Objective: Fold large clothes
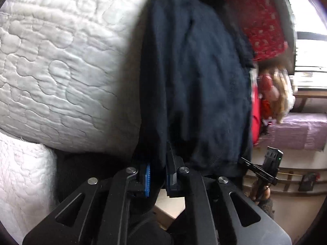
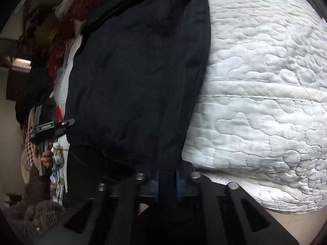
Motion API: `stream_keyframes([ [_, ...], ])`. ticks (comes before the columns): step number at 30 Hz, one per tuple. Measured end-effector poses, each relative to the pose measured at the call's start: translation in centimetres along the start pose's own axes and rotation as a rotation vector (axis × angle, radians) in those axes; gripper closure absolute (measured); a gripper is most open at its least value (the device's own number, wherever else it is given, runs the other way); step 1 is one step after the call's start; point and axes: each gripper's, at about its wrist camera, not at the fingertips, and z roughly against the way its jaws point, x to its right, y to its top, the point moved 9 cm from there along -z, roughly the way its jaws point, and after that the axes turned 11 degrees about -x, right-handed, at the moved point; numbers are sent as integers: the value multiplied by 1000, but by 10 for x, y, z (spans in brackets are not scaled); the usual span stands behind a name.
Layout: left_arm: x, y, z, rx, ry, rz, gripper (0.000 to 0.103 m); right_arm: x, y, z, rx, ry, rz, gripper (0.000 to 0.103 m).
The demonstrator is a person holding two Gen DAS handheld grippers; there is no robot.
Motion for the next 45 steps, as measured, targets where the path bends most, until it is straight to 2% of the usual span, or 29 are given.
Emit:
stream_keyframes([
  [2, 15, -3, 15, 21, -92, -16, 95, -14, -1, 8, 35, -3, 54, 94],
  [4, 30, -3, 32, 56, -140, -43, 95, -28, 2, 20, 81, 34, 69, 95],
  [12, 75, 26, 86, 173, -261, -88, 95, -63, 24, 87, 307, 290, 62, 96],
  [18, 109, 74, 110, 257, -300, -91, 95, -54, 58, 129, 399, 422, -9, 96],
  [24, 120, 143, 135, 325, -309, -35, 95, -35, 122, 164, 453, 501, -74, 96],
  [27, 123, 186, 141, 354, -292, 6, 95, -28, 167, 170, 473, 511, -113, 96],
  [36, 123, 326, 122, 382, -215, 136, 95, 25, 288, 148, 501, 536, -303, 96],
  [41, 114, 377, 95, 365, -138, 181, 95, 54, 339, 130, 509, 565, -401, 96],
  [43, 109, 393, 90, 361, -168, 219, 95, 62, 354, 126, 516, 578, -420, 96],
  [45, 106, 408, 91, 370, -182, 236, 95, 70, 373, 123, 520, 626, -450, 95],
])
